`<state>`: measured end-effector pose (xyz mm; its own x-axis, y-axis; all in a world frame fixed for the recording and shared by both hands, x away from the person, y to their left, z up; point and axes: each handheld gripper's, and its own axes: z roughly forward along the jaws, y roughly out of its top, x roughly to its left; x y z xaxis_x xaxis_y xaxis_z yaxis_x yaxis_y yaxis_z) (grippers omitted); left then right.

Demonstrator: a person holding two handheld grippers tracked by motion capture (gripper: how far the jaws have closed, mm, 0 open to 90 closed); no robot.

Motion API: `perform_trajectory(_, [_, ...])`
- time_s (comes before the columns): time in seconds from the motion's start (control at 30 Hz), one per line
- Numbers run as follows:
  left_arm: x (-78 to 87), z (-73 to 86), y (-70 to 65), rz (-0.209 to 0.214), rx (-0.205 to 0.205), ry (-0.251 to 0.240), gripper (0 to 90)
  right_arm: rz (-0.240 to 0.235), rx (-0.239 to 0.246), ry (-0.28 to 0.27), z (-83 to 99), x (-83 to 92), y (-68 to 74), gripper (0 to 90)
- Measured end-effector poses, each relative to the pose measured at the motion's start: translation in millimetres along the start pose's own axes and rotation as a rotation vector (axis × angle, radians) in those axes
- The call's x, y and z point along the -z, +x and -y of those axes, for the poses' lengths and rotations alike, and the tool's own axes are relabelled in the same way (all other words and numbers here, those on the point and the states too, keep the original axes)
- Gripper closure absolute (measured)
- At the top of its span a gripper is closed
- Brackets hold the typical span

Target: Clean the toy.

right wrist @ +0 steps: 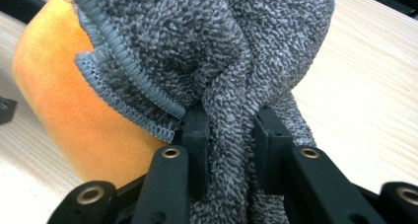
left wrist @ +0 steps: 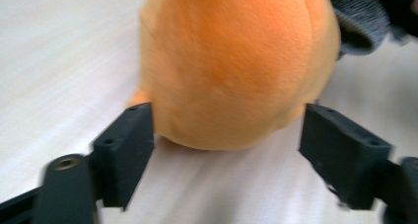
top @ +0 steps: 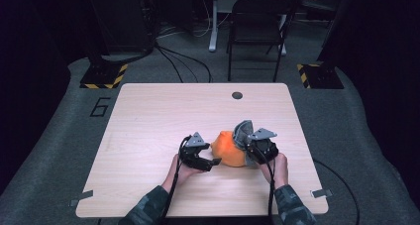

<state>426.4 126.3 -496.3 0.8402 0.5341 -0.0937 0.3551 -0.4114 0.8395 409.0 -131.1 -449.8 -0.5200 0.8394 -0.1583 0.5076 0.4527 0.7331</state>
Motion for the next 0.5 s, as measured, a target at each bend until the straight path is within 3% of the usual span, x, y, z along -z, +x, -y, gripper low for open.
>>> perform_trajectory(0.2, [-8.9,7.2,0.2,-0.051,-0.144,0.041,15.4,-0.002,-0.004,0.000,0.1,-1.2,-1.3,71.1])
perform_trajectory(0.33, [-17.0,8.4,-2.9,-0.046,-0.232,0.059,17.4,-0.005,-0.010,0.008,-0.2,-2.3,-1.4,71.1])
perform_trajectory(0.37, [-19.4,8.1,-4.2,-0.069,-0.257,0.073,19.0,-0.006,-0.012,0.011,-0.4,-2.8,-1.5,71.1])
perform_trajectory(0.5, [-27.1,8.8,-5.9,-0.075,-0.300,0.080,26.0,-0.011,-0.012,0.014,-0.4,-3.7,-2.2,71.1])
